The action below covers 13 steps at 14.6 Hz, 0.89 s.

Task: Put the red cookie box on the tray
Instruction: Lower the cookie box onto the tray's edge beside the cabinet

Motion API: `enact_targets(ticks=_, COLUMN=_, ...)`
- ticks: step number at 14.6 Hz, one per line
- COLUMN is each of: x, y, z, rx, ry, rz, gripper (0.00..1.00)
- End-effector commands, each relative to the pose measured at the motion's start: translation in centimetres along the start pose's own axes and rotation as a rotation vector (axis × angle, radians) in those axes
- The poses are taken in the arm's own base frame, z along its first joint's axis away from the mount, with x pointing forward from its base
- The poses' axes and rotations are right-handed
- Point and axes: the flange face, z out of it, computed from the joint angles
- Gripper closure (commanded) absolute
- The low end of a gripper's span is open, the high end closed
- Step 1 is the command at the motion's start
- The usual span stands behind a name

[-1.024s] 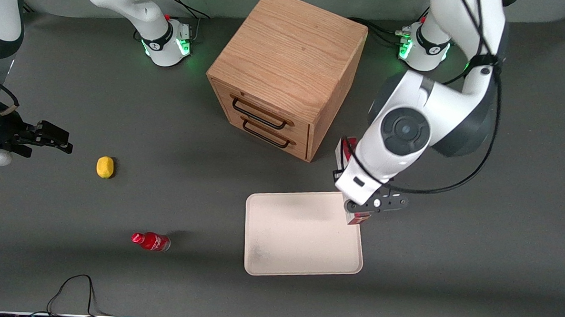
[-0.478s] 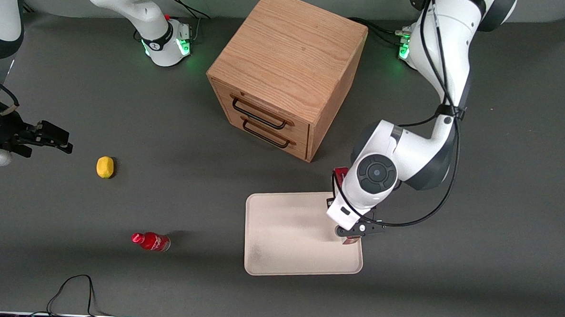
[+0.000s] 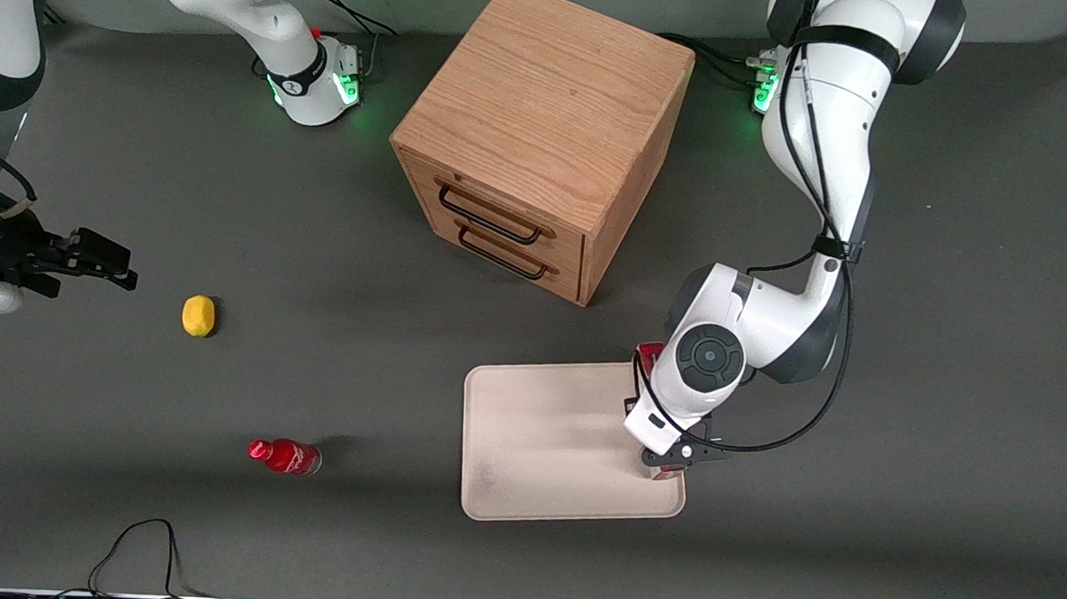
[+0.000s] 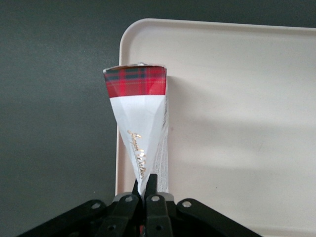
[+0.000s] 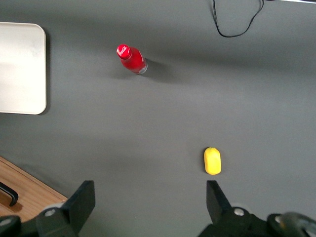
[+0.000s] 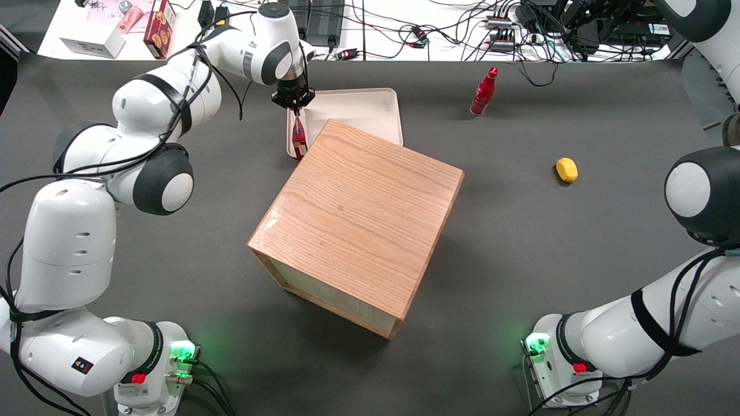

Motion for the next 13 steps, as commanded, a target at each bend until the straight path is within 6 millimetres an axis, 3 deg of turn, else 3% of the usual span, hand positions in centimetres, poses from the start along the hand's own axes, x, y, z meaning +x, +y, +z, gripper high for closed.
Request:
enact_targets(ticks=1, x=0.6, y=-0.1, z=-0.1, rx=0.004, ry=0.035, rz=0.027, gripper=1.0)
enact_targets(ticks=10, x=0.8, y=0.1, z=1.6, rx=0.022, ry=0.04, rz=0.059, gripper=1.0)
enact_targets(ticks=12, x=0.6, y=0.1, z=1.7, rx=0.025, ry=0.037, rz=0.07, gripper=0.3)
enact_targets(ticks=13, x=0.6, y=0.2, z=1.6, rx=0.024, ry=0.036, rz=0.071, gripper=0.09)
